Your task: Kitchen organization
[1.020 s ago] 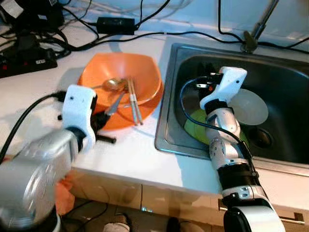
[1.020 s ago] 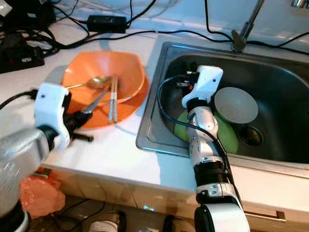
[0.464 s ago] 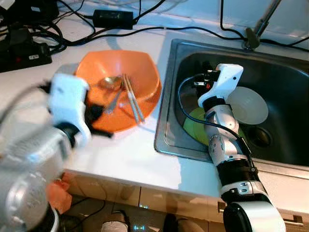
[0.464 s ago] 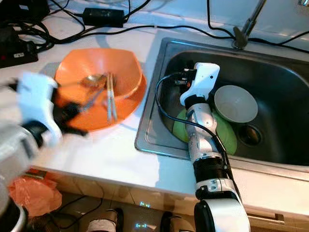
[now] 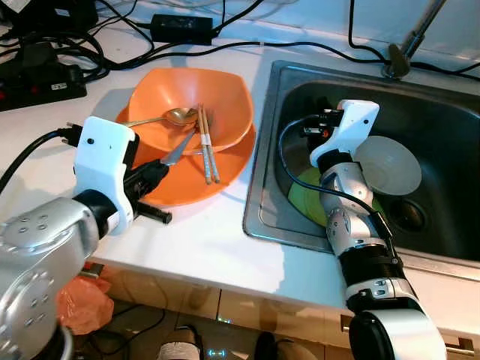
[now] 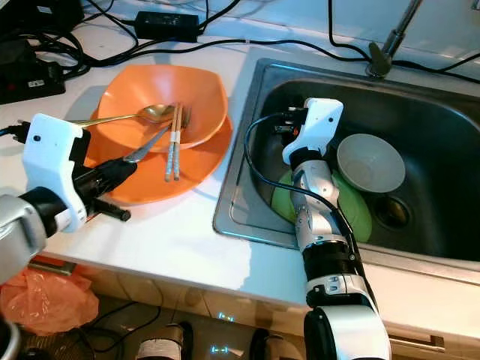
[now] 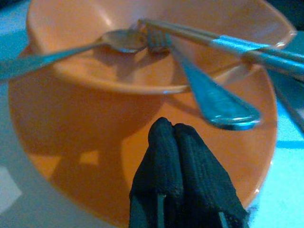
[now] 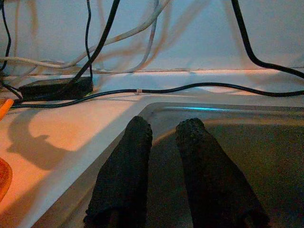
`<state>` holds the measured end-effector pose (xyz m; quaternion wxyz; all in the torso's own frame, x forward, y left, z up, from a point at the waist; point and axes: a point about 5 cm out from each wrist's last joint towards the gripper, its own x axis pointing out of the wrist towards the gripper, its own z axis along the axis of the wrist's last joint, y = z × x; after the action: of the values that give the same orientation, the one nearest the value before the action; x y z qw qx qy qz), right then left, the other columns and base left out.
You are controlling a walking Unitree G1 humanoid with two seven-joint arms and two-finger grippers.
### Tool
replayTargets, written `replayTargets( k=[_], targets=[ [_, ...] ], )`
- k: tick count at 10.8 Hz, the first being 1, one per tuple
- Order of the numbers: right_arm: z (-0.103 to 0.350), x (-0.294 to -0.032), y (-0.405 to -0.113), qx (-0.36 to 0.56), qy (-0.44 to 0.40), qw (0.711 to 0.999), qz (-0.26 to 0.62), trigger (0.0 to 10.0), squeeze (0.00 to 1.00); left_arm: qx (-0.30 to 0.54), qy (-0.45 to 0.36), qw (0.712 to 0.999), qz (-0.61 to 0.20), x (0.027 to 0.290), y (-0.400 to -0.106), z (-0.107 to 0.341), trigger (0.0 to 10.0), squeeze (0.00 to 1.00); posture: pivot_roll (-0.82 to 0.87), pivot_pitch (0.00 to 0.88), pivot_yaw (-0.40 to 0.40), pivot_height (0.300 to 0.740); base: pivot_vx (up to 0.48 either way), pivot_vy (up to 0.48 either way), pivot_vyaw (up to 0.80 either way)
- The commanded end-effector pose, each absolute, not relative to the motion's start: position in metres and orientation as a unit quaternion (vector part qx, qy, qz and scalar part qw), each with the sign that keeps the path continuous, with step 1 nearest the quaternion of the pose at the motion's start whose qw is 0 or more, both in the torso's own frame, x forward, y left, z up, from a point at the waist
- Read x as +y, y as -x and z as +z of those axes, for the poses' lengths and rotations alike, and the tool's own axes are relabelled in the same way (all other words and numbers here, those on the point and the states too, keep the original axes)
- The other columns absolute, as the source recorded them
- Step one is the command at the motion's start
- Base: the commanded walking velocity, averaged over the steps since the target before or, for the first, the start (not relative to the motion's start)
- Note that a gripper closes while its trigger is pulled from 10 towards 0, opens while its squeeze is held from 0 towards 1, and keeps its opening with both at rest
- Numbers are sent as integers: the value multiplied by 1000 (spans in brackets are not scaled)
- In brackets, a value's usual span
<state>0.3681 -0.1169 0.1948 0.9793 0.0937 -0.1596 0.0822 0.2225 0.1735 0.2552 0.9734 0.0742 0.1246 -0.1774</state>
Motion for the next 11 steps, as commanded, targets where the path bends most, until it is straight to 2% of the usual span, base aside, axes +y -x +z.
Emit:
replayTargets(
  k=[1, 2, 3, 5, 7, 8, 9, 10, 11],
  targets=[
    [176, -116, -366, -130, -107, 983, 79, 10000, 0, 121, -107, 965, -208, 172, -213, 260, 10000, 0, 391, 191, -54, 740, 0, 0, 0],
    [176, -116, -366, -130, -107, 982, 81, 10000, 0, 128, -141, 963, -189, 186, -209, 262, 10000, 0, 394, 190, -57, 740, 0, 0, 0],
    [176, -116, -367, -129, -107, 982, 82, 10000, 0, 137, -162, 969, -128, 211, -208, 266, 10000, 0, 399, 190, -60, 740, 0, 0, 0],
    [175, -114, -366, -128, -108, 982, 86, 10000, 0, 158, -187, 968, -47, 234, -207, 266, 10000, 0, 405, 191, -65, 740, 0, 0, 0],
    [174, -114, -366, -127, -108, 982, 87, 10000, 0, 148, -185, 971, 34, 249, -213, 266, 10000, 0, 395, 192, -66, 740, 0, 0, 0],
    [174, -115, -366, -127, -107, 982, 85, 10000, 0, 104, -188, 970, 116, 264, -221, 271, 10000, 0, 387, 190, -66, 740, 0, 0, 0],
    [174, -116, -366, -127, -107, 983, 83, 10000, 0, 78, -226, 957, 166, 271, -224, 276, 10000, 0, 384, 186, -63, 740, 0, 0, 0],
    [173, -116, -366, -127, -107, 983, 81, 10000, 0, 47, -300, 927, 221, 275, -228, 281, 10000, 0, 377, 181, -60, 740, 0, 0, 0],
    [172, -117, -366, -127, -106, 983, 78, 10000, 0, -2, -340, 902, 267, 273, -230, 287, 10000, 0, 367, 176, -56, 740, 0, 0, 0]
  ],
)
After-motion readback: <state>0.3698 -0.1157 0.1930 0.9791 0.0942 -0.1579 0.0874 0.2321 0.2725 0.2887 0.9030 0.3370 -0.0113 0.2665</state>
